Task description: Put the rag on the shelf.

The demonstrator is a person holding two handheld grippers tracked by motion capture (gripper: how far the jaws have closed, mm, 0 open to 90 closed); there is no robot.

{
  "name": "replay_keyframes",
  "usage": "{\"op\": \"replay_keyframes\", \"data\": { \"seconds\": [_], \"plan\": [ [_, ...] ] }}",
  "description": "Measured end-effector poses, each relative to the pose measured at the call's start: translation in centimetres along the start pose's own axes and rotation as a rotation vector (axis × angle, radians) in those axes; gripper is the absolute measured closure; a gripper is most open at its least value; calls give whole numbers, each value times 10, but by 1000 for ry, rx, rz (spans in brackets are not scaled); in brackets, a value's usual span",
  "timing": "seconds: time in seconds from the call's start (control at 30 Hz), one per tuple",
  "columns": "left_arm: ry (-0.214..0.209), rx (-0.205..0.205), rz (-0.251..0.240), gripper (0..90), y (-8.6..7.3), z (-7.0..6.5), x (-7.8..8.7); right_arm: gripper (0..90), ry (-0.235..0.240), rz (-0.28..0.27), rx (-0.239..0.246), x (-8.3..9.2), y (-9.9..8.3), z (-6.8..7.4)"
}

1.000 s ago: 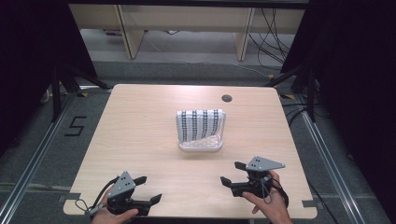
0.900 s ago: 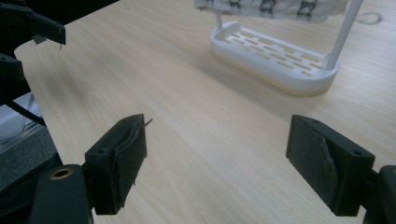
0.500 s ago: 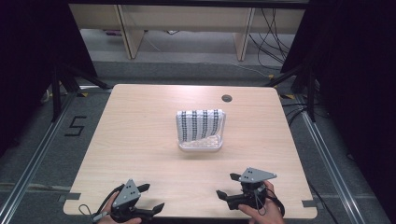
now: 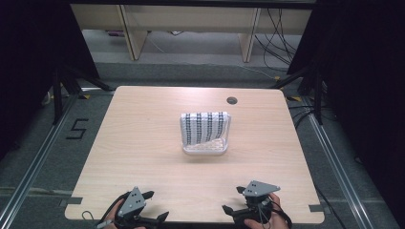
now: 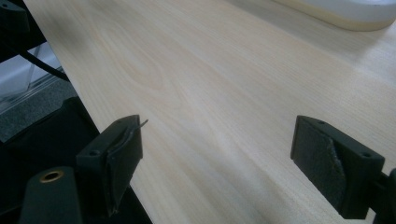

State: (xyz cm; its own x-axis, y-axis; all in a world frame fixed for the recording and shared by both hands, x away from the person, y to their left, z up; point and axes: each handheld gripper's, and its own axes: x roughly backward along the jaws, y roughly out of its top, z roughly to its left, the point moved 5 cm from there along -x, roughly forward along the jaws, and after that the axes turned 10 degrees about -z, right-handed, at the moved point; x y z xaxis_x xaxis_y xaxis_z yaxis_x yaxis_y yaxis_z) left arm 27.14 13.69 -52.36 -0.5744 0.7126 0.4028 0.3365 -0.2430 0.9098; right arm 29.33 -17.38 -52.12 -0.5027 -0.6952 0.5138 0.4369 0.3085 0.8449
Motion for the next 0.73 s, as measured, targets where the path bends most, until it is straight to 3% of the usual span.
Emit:
{"op": "replay_keyframes", "data": {
  "seconds": [0.03, 0.07, 0.13, 0.17, 0.23, 0.37, 0.5, 0.53, 0.63, 0.73],
  "plan": [
    [0, 0, 0, 163, 0, 0, 0, 179, 0, 0, 0, 0, 0, 0],
    [0, 3, 0, 163, 0, 1, 0, 179, 5, -5, 32, -1, 0, -2],
    [-1, 0, -2, 163, 1, 1, 0, 179, 4, 3, 31, -1, 0, -2],
    [1, -2, 1, 163, 0, 2, 0, 179, 6, 6, 4, -1, -1, 0],
    [3, 4, -2, 163, 0, 2, -1, 180, 3, 8, 37, -2, -1, -2],
    [4, -7, 10, 163, 0, 3, -1, 183, 4, 4, 48, -3, -1, -2],
    [2, 8, -1, 163, -1, 3, -2, 183, 5, 10, 44, -3, -2, -4],
    [7, -4, 18, 163, -1, 5, -1, 183, 1, 11, 46, -3, -2, -5],
    [12, -6, 20, 163, -2, 8, -1, 184, -6, 12, 25, -3, -2, -5],
    [17, -10, 26, 163, -2, 11, -1, 183, -9, 13, 35, -2, -2, -7]
  ]
}}
